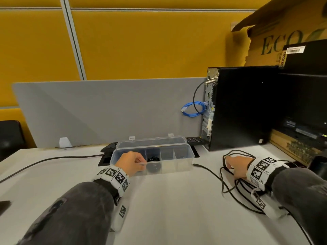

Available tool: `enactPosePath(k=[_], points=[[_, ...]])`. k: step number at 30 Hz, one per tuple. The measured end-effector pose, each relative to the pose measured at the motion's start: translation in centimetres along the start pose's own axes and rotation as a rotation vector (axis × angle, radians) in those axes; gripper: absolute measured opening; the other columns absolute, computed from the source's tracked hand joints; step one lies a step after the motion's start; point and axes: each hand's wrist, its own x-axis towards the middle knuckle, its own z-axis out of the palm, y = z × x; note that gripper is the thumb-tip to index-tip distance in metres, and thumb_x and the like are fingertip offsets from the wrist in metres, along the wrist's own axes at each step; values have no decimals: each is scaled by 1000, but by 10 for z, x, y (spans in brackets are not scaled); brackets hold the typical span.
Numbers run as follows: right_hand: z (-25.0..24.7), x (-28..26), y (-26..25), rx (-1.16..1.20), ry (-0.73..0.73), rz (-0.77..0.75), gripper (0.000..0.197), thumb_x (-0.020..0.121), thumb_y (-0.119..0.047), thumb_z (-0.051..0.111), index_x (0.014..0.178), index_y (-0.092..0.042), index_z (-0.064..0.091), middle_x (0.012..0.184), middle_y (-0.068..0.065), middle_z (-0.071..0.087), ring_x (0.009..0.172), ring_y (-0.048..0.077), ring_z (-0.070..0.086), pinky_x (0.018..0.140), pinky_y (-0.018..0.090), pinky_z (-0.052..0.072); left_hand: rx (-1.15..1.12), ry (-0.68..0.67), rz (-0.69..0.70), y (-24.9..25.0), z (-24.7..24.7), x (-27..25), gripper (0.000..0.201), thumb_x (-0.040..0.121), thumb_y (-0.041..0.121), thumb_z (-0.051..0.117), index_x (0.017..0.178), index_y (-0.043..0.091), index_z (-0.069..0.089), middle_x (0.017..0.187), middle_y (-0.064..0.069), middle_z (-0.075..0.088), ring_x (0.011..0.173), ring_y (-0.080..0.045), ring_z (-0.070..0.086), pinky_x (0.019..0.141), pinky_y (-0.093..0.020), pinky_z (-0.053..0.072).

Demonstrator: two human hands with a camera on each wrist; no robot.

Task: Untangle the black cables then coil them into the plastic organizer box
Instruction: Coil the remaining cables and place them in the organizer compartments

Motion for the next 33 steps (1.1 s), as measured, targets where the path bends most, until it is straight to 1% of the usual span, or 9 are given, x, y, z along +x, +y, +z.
enactPosePath(k=[2,6,9,14,18,21,24,28,33], points=[[6,-1,2,30,1,27,28,89,-25,57,115,-18,49,120,1,54,108,17,51,83,22,37,30,-7,-2,3,-4,-6,14,83,13,67,96,18,65,92,2,65,88,-11,59,75,-15,43],[13,3,5,76,40,67,32,93,-30,49,66,-25,31,82,-8,42,89,13,41,69,15,36,49,-11,11,13,-13,-16,18,83,12,66,100,19,64,102,0,66,89,-11,58,79,-17,45],[-7,-7,5,136,239,53,16,96,-30,42,82,-21,42,92,-3,49,82,14,47,82,25,44,84,-10,55,30,-22,-23,21,87,20,63,108,16,63,112,-1,65,95,-13,59,87,-22,46],[-50,-45,-5,458,399,-42,24,95,-24,47,72,-19,42,79,5,61,49,12,55,46,20,42,-194,-79,125,93,-11,-39,45,86,46,57,122,20,54,120,1,61,110,-14,57,97,-32,45],[-62,-69,-26,699,503,-182,18,95,-22,44,85,-6,45,72,13,69,40,15,62,47,30,51,-434,-364,38,140,22,-51,82,81,57,57,144,22,19,136,-4,50,118,-18,53,97,-33,41],[-62,-73,-35,761,490,-251,15,97,-21,41,89,-8,42,69,14,67,42,18,63,47,33,54,-917,-505,8,147,33,-58,35,92,24,55,120,5,47,88,-5,67,86,-16,66,88,-36,48],[-57,-63,-18,694,466,-178,14,99,-23,38,87,-18,40,74,9,61,47,18,62,51,30,54,-1350,-419,6,129,17,-56,15,95,10,46,86,7,57,48,4,43,51,-11,55,79,-38,57],[-40,-37,23,488,475,24,12,99,-22,39,88,-17,42,71,5,50,65,25,59,59,33,47,-1549,-247,18,88,-34,-49,20,87,21,48,69,13,53,38,9,23,32,-4,26,34,-16,39],[-9,-18,57,210,374,298,28,97,-14,36,119,-22,52,108,9,60,89,26,61,75,33,48,-1505,100,6,38,-90,-45,18,82,24,54,67,17,53,44,7,8,42,-8,2,24,-14,12]])
